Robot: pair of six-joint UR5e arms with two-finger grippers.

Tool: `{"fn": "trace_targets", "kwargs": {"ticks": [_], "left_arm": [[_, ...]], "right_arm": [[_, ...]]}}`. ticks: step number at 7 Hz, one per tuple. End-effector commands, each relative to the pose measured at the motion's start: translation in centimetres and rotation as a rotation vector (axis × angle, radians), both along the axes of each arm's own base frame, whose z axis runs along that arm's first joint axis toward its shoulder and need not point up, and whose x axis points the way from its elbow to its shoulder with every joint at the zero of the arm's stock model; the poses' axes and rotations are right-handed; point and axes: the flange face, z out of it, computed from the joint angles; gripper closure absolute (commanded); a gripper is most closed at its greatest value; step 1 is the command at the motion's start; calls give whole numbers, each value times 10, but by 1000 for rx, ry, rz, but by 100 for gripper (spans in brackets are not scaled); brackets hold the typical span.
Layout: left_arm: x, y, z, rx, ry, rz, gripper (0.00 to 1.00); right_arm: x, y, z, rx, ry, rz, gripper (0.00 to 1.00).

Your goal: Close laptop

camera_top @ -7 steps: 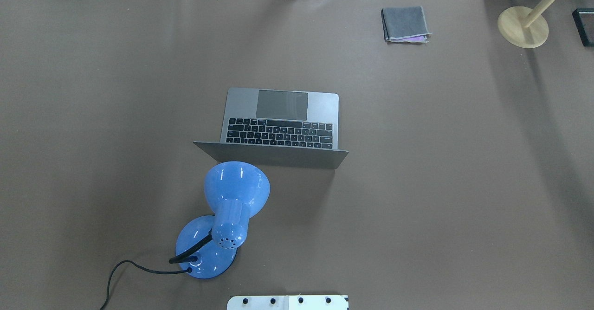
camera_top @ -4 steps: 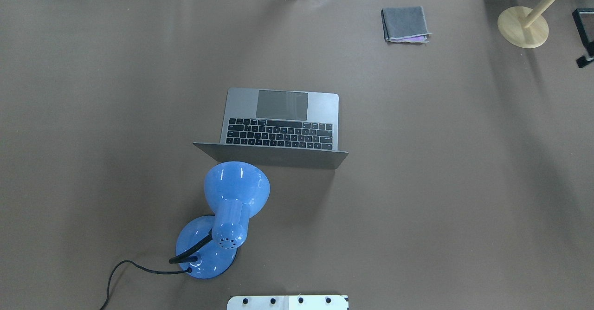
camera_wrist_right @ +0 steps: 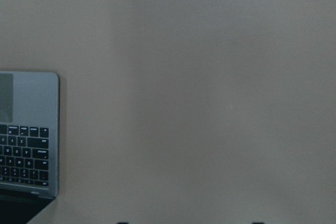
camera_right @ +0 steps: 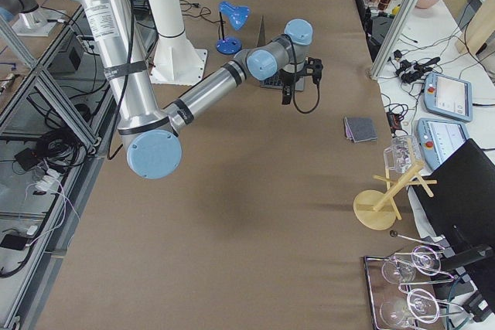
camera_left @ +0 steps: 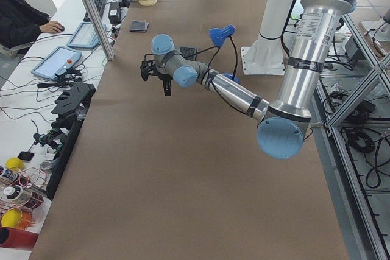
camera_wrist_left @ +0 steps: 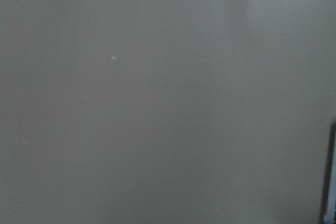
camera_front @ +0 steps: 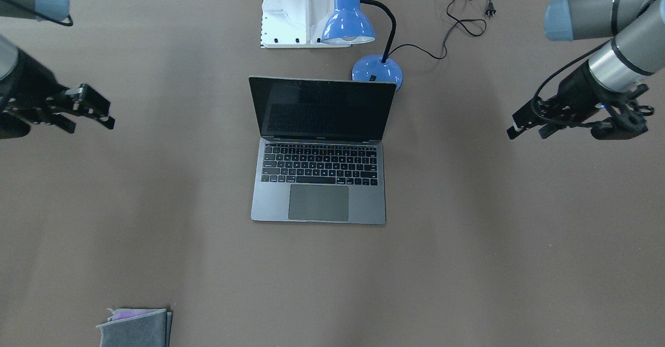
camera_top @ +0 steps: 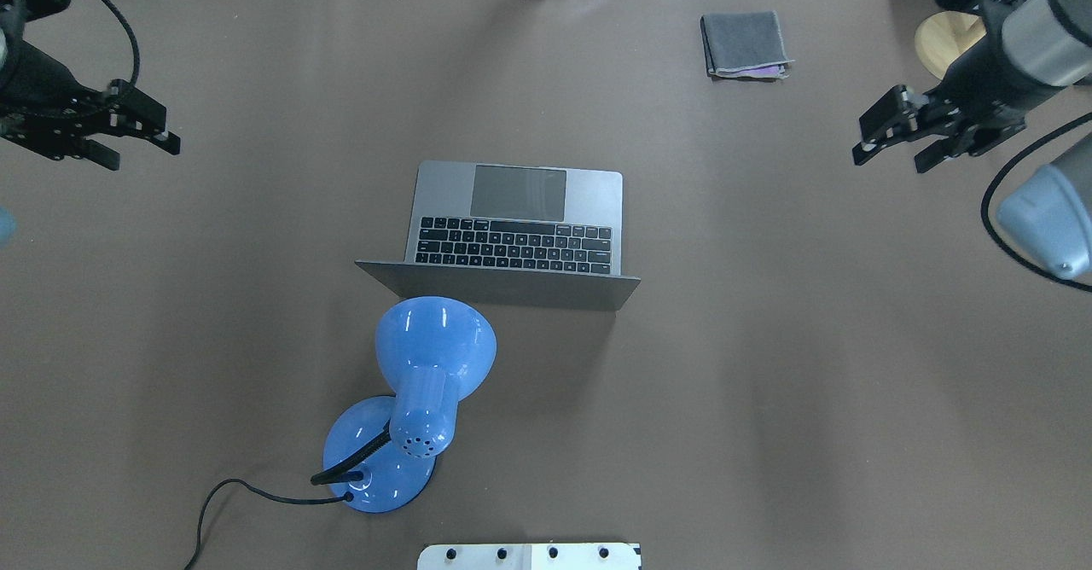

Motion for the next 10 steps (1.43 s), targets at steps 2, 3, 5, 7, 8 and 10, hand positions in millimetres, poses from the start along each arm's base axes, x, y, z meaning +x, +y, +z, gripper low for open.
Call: {"fn": "trace_targets", "kwargs": {"ticks": [2, 3, 5, 7, 8, 10], "left_arm": [[52, 37, -22, -55, 36, 60, 100], [71, 47, -26, -94, 38, 75, 100], [104, 70, -47, -161, 59, 98, 100], [138, 93, -75, -253, 81, 104, 100], [150, 104, -86, -275, 90, 114, 100], [166, 113, -110, -296, 111, 124, 100]], "right_arm": [[-87, 101, -51, -1, -17, -91, 100], [-109, 122, -49, -14, -13, -142, 100], [-133, 156, -64, -24, -15, -152, 100], [-151, 173, -68, -16, -14, -187, 100], [-162, 182, -77, -24, -17, -182, 100], [-195, 196, -115, 2, -59, -190, 100]]}}
